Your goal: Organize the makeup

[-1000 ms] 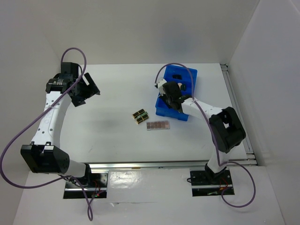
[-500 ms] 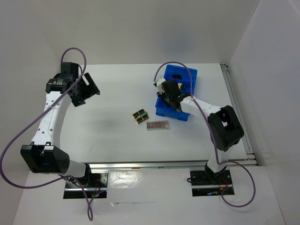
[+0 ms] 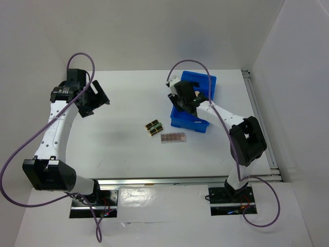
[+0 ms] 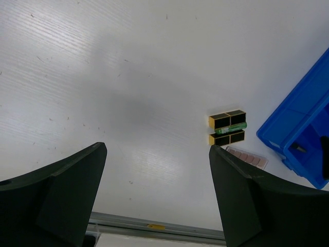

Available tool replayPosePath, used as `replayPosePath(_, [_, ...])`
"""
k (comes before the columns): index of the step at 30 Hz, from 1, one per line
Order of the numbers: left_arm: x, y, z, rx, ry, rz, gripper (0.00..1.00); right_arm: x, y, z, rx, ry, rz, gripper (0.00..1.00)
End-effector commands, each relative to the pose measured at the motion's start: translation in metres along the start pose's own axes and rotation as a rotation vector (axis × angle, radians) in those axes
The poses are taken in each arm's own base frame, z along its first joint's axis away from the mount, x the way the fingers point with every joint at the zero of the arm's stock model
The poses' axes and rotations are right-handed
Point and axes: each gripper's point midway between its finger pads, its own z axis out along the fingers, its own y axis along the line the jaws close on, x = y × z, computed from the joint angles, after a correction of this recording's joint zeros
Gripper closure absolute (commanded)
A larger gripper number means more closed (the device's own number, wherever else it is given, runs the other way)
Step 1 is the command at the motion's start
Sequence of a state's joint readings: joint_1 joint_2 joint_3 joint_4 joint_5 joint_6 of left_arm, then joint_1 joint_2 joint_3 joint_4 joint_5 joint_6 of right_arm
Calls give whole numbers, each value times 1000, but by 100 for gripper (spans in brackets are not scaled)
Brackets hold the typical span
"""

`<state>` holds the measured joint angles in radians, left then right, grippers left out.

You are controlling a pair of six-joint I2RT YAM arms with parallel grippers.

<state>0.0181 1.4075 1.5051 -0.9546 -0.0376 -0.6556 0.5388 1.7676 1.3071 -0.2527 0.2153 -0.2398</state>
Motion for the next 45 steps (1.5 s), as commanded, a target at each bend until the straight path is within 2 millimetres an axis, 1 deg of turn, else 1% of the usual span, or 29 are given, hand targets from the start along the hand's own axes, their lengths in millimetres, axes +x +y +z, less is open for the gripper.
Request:
replayPosePath(1, [-6, 0, -8, 16, -42, 3, 5, -66, 26, -47, -64, -132, 86, 52])
replayPosePath(2, [-5, 1, -6, 16, -42, 3, 5, -72, 50, -58, -116, -127, 105, 33])
replayPosePath(4, [-5, 1, -6, 16, -42, 3, 5, -69, 78, -56, -166, -89, 113, 21])
replayPosePath(5, [-6, 2, -6, 8, -47, 3, 5, -69, 100, -59, -212, -72, 128, 16])
replayPosePath(6, [-6, 2, -6, 8, -47, 3, 5, -75, 111, -63, -243, -61, 128, 10])
replayPosePath(7, [-9, 0, -8, 14, -56, 2, 5, -67, 125, -52, -254, -25, 122, 7])
replayPosePath(8, [-10, 2, -8, 7, -61, 2, 5, -67, 137, -50, -281, -10, 120, 4])
replayPosePath(9, [-10, 2, -8, 6, -61, 11, 5, -65, 153, -41, -314, 23, 102, 3])
replayPosePath(11, [-12, 0, -10, 11, -69, 11, 5, -62, 165, -30, -329, 65, 84, 0])
replayPosePath(12, [-13, 0, -13, 16, -76, 11, 5, -66, 166, -27, -329, 73, 82, 0])
replayPosePath(13, [-13, 0, -13, 16, -76, 11, 5, -56, 173, -11, -328, 105, 73, 0])
replayPosePath(15, [-11, 1, -15, 17, -78, 11, 5, -53, 177, -2, -328, 117, 59, 0])
replayPosePath(16, [-11, 1, -15, 17, -78, 11, 5, -39, 182, 10, -326, 153, 50, 0])
replayPosePath(18, [-9, 3, -15, 11, -69, 11, 5, -35, 186, 18, -326, 169, 36, 0])
replayPosePath(19, [-9, 3, -15, 11, -69, 11, 5, -27, 189, 25, -325, 195, 29, 0])
replayPosePath(21, [-10, 4, -18, 8, -81, 11, 5, -21, 191, 29, -324, 208, 26, 0])
replayPosePath(25, [-12, 6, -18, -7, -91, 10, 5, -18, 189, 36, -305, 203, 16, 0])
replayPosePath(26, [-12, 6, -18, -7, -91, 10, 5, -12, 190, 38, -305, 222, 10, 0])
replayPosePath(29, [-10, 8, -16, -12, -84, 10, 5, -6, 188, 41, -283, 229, 5, 0])
replayPosePath(30, [-10, 8, -16, -12, -84, 10, 5, 2, 188, 41, -282, 247, 0, 0])
replayPosePath(31, [-10, 8, -16, -12, -84, 10, 5, -1, 186, 41, -273, 233, 13, 0])
replayPosePath(32, [-10, 8, -16, -12, -84, 10, 5, 3, 185, 43, -257, 236, 10, 0])
replayPosePath(34, [-10, 8, -16, -12, -84, 10, 5, -3, 182, 42, -245, 219, 23, 0])
replayPosePath(35, [-10, 8, -16, -12, -84, 10, 5, 1, 180, 43, -229, 228, 31, 0])
replayPosePath(37, [-9, 8, -13, -17, -76, 11, 5, -12, 173, 41, -201, 181, 43, 0])
replayPosePath(40, [-9, 8, -12, -17, -76, 11, 5, -19, 170, 41, -180, 152, 61, 0])
replayPosePath(42, [-12, 7, -15, -12, -83, 10, 5, -21, 169, 42, -172, 143, 64, 0])
replayPosePath(44, [-12, 7, -15, -12, -84, 10, 5, -15, 172, 49, -171, 157, 59, 0])
replayPosePath(45, [-12, 7, -15, -12, -84, 10, 5, -21, 172, 49, -171, 146, 63, 0])
